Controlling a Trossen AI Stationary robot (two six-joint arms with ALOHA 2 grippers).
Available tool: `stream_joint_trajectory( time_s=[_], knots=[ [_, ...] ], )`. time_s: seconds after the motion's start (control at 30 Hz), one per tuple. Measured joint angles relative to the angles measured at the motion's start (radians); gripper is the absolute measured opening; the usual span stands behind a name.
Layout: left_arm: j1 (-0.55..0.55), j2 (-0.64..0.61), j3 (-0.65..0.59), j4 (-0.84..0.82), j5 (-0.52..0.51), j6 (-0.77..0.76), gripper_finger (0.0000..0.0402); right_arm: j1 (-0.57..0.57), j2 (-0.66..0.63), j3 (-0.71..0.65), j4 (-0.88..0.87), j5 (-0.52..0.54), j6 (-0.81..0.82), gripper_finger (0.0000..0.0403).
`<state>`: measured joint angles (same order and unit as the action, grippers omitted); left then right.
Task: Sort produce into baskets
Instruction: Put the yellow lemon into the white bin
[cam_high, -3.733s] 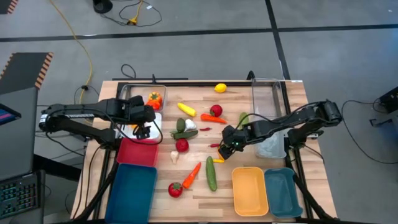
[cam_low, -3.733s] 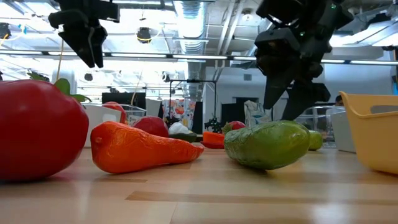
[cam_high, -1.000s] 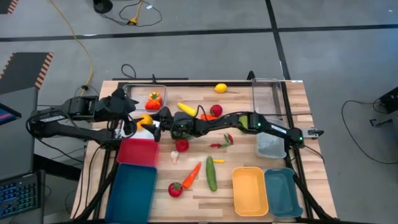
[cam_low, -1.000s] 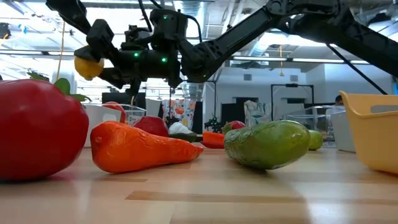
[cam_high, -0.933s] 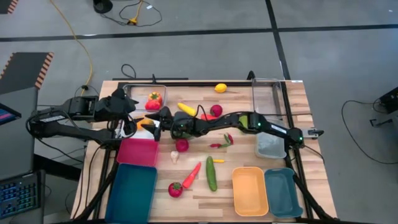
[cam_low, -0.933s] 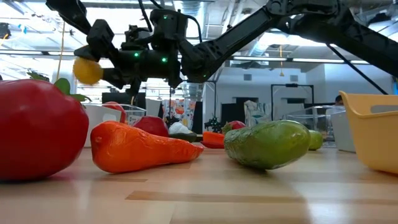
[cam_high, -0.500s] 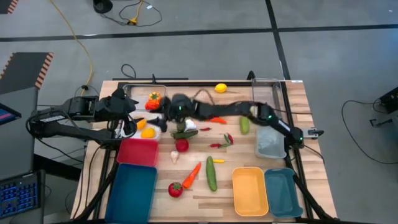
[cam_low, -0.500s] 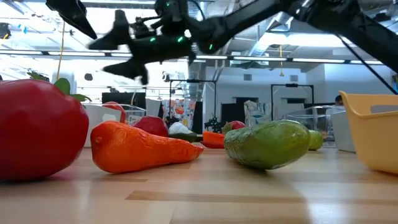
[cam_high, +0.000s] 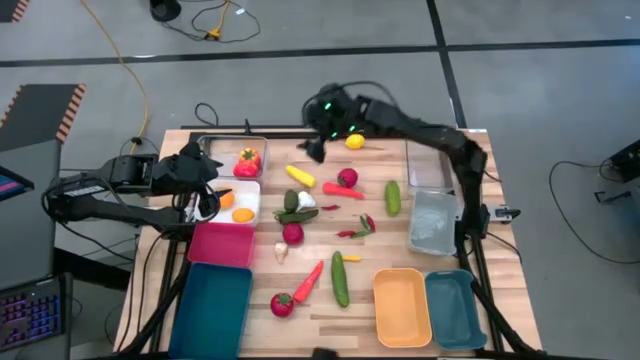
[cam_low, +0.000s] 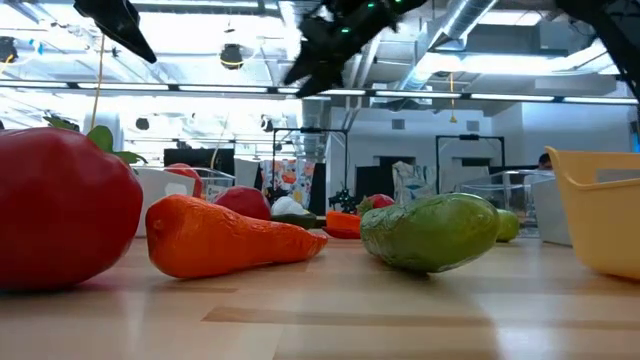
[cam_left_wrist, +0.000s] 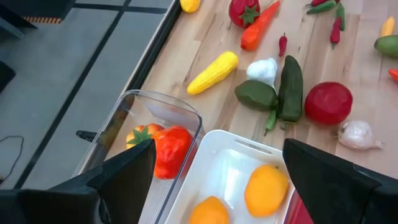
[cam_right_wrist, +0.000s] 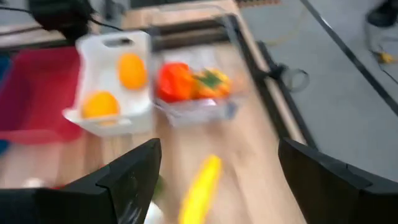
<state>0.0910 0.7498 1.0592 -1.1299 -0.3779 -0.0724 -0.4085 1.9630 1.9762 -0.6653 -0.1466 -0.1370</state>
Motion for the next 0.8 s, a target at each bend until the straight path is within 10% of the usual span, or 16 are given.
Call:
stream_joint_trajectory(
  time_s=[0.8],
  knots=[
    [0.000,0.001,0.000,0.000,0.000,0.001,0.0338,-0.329,0.230,-0.001,-0.361,0.070,-0.134,0.0327]
  ],
)
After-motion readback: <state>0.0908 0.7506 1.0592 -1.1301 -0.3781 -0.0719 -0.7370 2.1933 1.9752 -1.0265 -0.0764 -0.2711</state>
